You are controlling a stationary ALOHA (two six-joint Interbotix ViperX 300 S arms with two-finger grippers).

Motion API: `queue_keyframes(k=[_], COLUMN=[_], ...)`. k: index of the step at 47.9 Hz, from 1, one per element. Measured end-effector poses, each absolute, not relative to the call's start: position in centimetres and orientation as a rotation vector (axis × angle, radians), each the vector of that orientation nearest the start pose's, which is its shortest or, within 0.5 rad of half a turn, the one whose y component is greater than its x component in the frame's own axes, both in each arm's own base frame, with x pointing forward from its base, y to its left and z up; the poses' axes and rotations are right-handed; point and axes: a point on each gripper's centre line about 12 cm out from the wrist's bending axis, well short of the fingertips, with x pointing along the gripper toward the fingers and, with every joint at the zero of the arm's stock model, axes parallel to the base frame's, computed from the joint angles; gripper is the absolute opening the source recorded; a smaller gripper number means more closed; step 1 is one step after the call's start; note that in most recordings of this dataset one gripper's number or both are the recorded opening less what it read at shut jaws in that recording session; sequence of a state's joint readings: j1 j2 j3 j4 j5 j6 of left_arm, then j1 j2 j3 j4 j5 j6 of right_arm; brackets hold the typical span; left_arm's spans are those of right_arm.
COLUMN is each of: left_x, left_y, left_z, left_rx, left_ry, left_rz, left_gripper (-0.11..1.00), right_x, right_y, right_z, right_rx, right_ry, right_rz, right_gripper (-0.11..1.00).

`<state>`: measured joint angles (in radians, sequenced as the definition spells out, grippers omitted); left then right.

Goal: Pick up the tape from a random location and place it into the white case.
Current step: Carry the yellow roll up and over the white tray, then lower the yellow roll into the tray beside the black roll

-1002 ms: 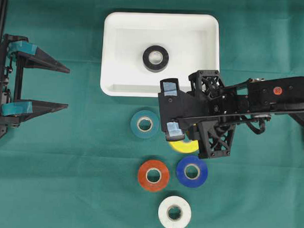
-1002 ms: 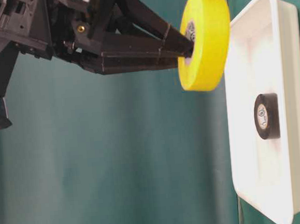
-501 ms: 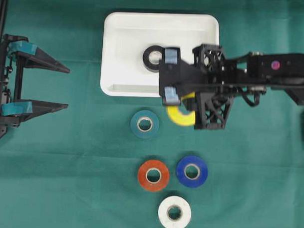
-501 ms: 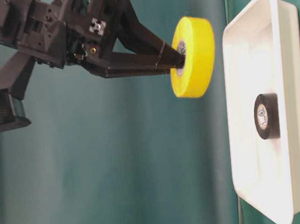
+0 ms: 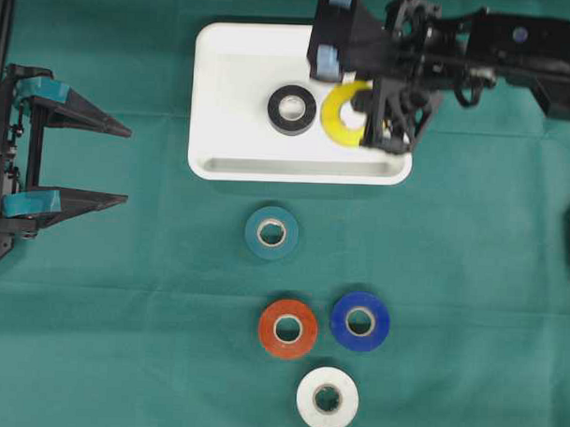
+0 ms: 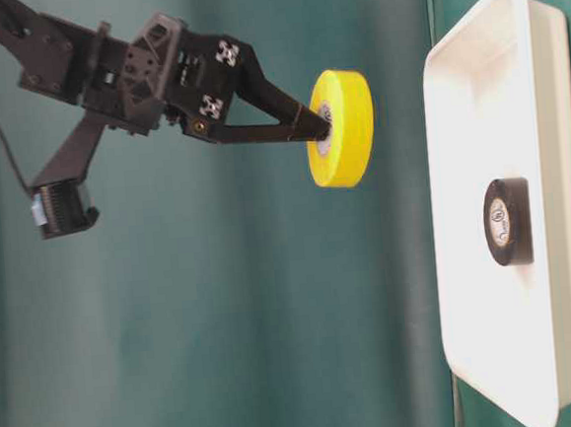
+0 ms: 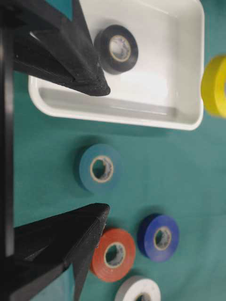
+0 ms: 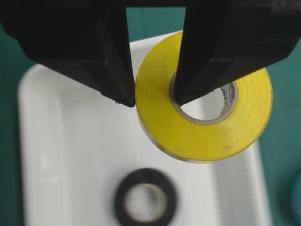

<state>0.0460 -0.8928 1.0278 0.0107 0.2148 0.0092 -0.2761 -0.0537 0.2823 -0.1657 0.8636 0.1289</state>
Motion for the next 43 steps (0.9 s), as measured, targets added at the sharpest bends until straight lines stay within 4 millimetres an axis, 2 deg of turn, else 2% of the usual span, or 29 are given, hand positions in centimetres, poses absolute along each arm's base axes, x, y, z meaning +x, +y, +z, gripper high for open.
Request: queue_keyframes(k=[10, 17, 43], left_x=[21.2, 21.2, 21.2], left_y=[1.0, 1.0, 1.0], left_z=[28.1, 28.1, 28.1], left_rx=[0.012, 0.012, 0.012], left_ry=[0.35, 0.35, 0.35], left_rz=[0.046, 0.044, 0.046], left_gripper=[0.95, 0.95, 0.95], right_x=[36.2, 35.7, 35.6], right_y=[-15.4, -16.7, -17.1], right_z=[25.6, 25.6, 25.5], right_rx=[0.132, 0.144, 0.15], right_ry=[1.076, 1.068, 1.07], right_rz=[-0.452, -0.482, -0.491], right_gripper=[0.3, 0.3, 0.3])
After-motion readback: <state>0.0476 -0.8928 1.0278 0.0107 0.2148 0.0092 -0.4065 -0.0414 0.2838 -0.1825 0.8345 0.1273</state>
